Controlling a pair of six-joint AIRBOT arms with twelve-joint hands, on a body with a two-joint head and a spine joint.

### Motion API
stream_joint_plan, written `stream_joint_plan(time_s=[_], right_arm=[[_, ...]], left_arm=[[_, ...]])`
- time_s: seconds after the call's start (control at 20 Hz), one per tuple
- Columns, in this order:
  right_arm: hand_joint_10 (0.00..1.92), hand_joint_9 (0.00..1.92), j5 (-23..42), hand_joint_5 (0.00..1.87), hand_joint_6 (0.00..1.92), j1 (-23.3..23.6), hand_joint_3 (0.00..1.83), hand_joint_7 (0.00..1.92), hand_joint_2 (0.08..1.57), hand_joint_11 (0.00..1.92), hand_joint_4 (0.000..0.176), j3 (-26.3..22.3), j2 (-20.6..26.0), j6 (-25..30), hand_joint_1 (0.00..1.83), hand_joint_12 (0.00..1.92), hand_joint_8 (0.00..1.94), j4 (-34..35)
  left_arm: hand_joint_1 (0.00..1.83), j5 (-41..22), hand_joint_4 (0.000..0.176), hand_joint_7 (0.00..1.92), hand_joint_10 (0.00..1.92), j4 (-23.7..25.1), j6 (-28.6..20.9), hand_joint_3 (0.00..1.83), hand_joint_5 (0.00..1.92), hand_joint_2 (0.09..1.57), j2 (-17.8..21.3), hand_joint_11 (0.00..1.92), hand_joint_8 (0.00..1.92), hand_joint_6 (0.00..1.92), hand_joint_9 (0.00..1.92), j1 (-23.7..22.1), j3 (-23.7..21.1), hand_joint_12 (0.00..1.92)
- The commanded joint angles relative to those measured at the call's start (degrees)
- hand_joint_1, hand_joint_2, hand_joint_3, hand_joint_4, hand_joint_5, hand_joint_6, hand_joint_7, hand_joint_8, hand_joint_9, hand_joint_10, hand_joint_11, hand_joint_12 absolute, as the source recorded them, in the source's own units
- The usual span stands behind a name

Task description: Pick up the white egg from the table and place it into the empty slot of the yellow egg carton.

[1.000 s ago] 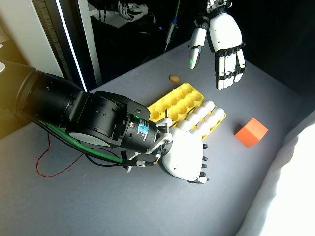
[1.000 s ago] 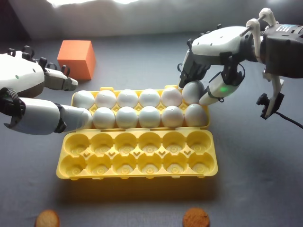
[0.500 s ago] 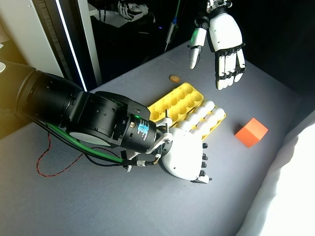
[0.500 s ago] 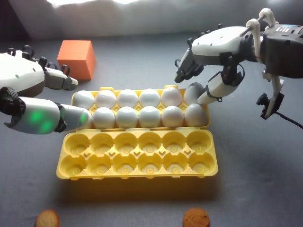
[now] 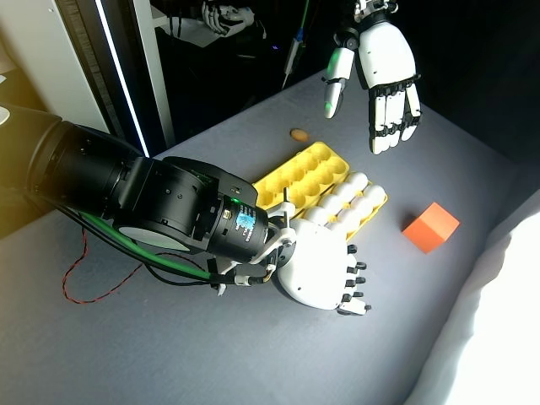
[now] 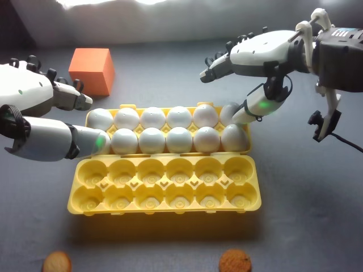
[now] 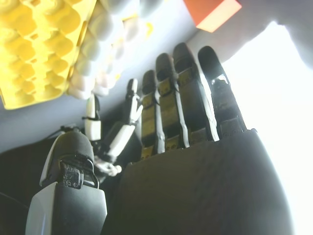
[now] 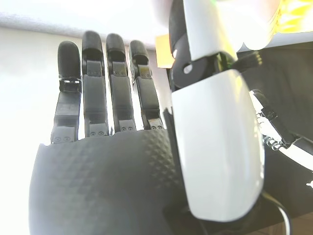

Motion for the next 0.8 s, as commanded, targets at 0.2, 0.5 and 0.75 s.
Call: stream_joint_plan(time_s=[0.2,0.5,0.75], right_arm=[[0.0,0.24,3.46,0.28,0.01,3.22,0.0,0.25,1.06,0.0,0.0,0.19,2.73,0.15,1.06,0.92,0.0,0.12],[0.0,0.17,3.99,0.21,0.0,5.63,0.0,0.19,1.06,0.0,0.0,-5.01,8.98,-6.65,1.02,0.7,0.0,-0.03],[0.0,0.11,5.22,0.15,0.01,3.76,0.0,0.11,1.08,0.0,0.0,-10.9,15.3,-11.44,0.97,0.51,0.0,-0.13]], left_arm=[[0.0,0.85,0.0,0.44,0.0,1.63,-0.08,0.0,0.34,1.23,0.74,0.0,0.0,0.0,0.41,-0.7,-0.22,0.76],[0.0,0.85,0.0,0.42,0.0,1.63,-0.08,0.0,0.32,1.24,0.78,0.0,0.0,0.0,0.41,-0.69,-0.2,0.75],[0.0,1.46,0.0,0.43,0.0,1.6,-0.09,0.0,0.33,1.23,0.71,0.0,0.0,0.0,0.41,-0.87,-0.47,0.75]])
